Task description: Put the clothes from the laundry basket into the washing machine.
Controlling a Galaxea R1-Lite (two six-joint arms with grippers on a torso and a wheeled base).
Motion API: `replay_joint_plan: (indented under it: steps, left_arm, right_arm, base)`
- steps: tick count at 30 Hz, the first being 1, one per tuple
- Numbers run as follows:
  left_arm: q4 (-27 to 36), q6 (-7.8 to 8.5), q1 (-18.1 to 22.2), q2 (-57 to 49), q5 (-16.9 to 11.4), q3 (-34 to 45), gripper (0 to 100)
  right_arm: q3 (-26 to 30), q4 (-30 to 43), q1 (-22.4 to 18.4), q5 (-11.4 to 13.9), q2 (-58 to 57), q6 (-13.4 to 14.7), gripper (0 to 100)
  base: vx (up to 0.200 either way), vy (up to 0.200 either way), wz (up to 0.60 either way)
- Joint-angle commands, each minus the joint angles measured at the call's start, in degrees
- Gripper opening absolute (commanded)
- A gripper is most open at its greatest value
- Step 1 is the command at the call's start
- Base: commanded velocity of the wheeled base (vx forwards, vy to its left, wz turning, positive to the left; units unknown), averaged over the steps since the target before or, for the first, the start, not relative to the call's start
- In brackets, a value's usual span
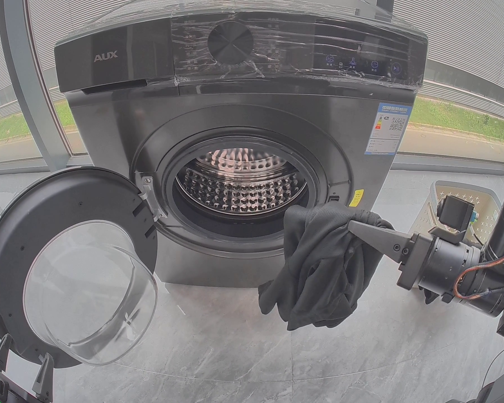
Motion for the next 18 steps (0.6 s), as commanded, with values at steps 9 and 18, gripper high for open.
replay_joint_plan:
  steps: [9,18]
  left_arm:
    - [-0.18,2.18,0.07,-0.96,-0.13,1.01,100]
    - [-0.27,2.53,0.16,-0.96,-0.31,1.01,100]
  right_arm:
    - [-0.06,0.07,0.12,0.56,0.15,-0.01,0]
    - [-2.08,-0.11,2.93,1.53,3.05,0.60,0]
  base:
    - [0.000,0.000,0.00]
    - [0.000,0.000,0.00]
